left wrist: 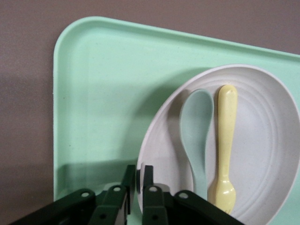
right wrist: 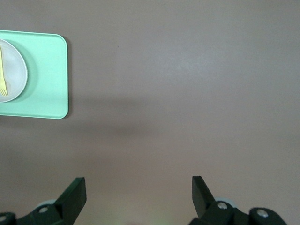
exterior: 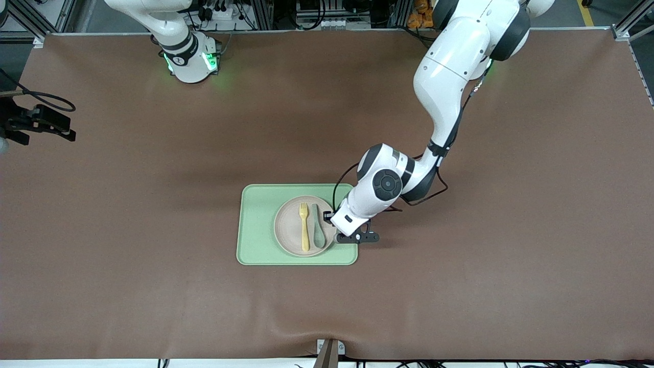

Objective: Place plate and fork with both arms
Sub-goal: 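Open the left gripper and lift it away from the plate, then move the right gripper over the plate while the left gripper retracts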

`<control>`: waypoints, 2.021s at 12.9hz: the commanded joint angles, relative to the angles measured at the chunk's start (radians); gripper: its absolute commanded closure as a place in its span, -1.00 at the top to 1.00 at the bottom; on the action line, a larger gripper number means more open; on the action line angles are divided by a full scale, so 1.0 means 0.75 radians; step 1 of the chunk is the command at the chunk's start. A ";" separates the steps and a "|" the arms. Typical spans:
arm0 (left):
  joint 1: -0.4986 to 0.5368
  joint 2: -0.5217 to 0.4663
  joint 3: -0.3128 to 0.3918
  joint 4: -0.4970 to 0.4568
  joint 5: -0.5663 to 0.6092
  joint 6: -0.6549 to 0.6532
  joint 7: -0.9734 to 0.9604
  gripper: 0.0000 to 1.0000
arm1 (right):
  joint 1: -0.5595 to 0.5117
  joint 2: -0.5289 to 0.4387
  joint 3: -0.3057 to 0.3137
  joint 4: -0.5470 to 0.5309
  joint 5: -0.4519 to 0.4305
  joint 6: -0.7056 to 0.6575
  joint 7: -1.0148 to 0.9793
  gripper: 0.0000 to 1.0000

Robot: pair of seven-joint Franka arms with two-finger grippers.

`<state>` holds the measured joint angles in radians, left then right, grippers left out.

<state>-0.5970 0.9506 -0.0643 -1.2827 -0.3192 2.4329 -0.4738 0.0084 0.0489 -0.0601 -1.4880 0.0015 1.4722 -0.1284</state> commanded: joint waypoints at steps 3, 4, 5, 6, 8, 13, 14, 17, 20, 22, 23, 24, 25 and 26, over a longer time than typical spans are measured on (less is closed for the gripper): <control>-0.012 -0.022 0.018 0.037 -0.010 -0.002 -0.019 1.00 | -0.001 -0.010 0.013 -0.010 -0.014 0.005 0.005 1.00; -0.002 -0.054 0.020 0.037 -0.008 -0.012 -0.027 1.00 | -0.001 -0.010 0.013 -0.010 -0.014 0.003 0.005 1.00; 0.008 -0.095 0.018 0.037 -0.008 -0.016 -0.029 1.00 | -0.001 -0.010 0.013 -0.008 -0.014 0.003 0.005 1.00; 0.025 -0.132 0.020 0.037 -0.008 -0.045 -0.027 1.00 | -0.001 -0.008 0.015 -0.006 -0.014 0.003 0.005 1.00; 0.092 -0.201 0.053 0.037 -0.004 -0.185 -0.011 1.00 | -0.001 0.000 0.015 -0.002 -0.002 0.001 0.003 1.00; 0.192 -0.337 0.092 0.027 0.256 -0.305 0.061 1.00 | 0.083 0.043 0.017 0.004 0.043 -0.008 0.001 1.00; 0.225 -0.339 0.098 0.027 0.258 -0.305 0.134 1.00 | 0.117 0.039 0.017 0.008 0.043 -0.008 0.005 1.00; 0.346 -0.351 0.092 0.025 0.252 -0.329 0.347 1.00 | 0.213 0.231 0.019 0.022 0.096 -0.012 -0.005 1.00; 0.436 -0.349 0.092 0.015 0.260 -0.362 0.462 1.00 | 0.310 0.323 0.017 0.033 0.135 0.053 -0.009 1.00; 0.523 -0.367 0.047 0.013 0.260 -0.437 0.517 1.00 | 0.361 0.395 0.017 0.029 0.139 0.176 0.005 1.00; 0.595 -0.388 -0.004 0.013 0.272 -0.490 0.537 1.00 | 0.377 0.436 0.017 0.031 0.141 0.223 0.008 1.00; 0.652 -0.422 -0.059 0.013 0.303 -0.548 0.534 1.00 | 0.404 0.476 0.017 0.031 0.141 0.290 0.008 1.00; 0.693 -0.461 -0.090 0.013 0.349 -0.613 0.523 1.00 | 0.424 0.527 0.017 0.031 0.143 0.370 0.010 1.00; 0.714 -0.488 -0.096 0.013 0.384 -0.660 0.517 1.00 | 0.441 0.579 0.017 0.029 0.143 0.446 0.010 1.00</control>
<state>-0.1010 0.6606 -0.1007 -1.2445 -0.0858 2.0124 -0.0784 0.3120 0.4047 -0.0373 -1.5012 0.0960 1.7446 -0.1268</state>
